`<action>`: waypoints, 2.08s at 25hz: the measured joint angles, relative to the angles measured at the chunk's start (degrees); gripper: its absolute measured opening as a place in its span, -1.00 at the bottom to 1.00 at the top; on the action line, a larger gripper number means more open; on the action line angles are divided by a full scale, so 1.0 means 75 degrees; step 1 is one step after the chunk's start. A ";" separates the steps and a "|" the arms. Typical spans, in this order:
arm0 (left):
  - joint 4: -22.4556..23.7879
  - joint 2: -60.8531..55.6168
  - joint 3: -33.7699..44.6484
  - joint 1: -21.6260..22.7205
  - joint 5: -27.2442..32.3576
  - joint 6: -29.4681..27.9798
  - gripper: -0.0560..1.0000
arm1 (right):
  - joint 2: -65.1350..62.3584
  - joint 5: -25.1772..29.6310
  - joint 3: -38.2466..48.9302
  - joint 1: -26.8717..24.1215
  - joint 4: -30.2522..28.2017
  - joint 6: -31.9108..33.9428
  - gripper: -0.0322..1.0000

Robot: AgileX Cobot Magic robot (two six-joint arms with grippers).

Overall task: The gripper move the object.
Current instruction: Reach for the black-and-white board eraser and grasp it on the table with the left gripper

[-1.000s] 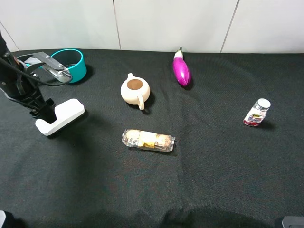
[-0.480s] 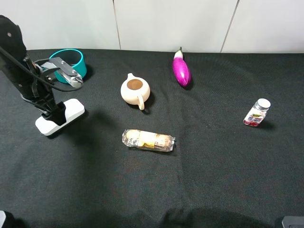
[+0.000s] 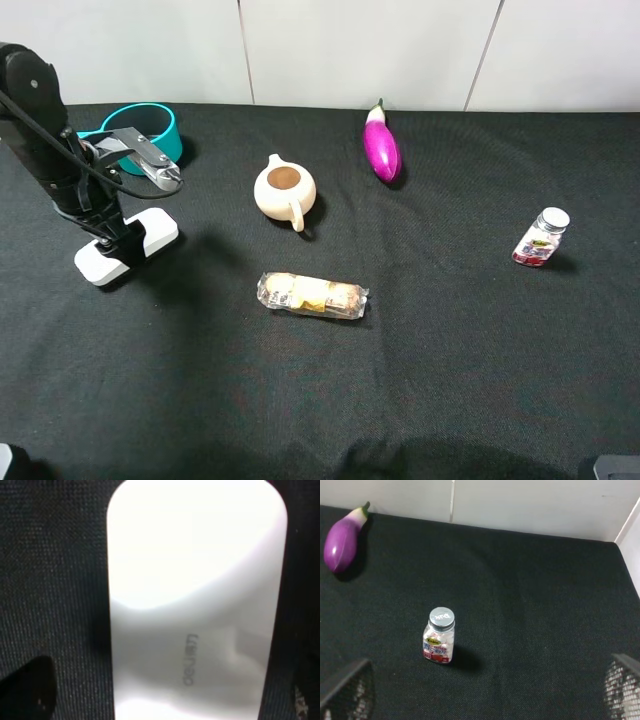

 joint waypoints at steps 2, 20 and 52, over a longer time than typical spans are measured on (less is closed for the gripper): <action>0.0000 0.0020 0.0000 0.0000 -0.0059 0.0000 0.98 | 0.0000 0.0000 0.0000 0.0000 0.0000 0.0000 0.41; 0.0000 0.0425 0.0000 0.0000 -0.0253 0.0000 0.98 | 0.0000 0.0000 0.0000 0.0000 0.0007 0.0000 0.41; -0.0042 0.0554 0.0000 -0.0025 -0.0278 -0.0258 0.38 | 0.0000 0.0000 0.0000 0.0000 0.0007 0.0000 0.41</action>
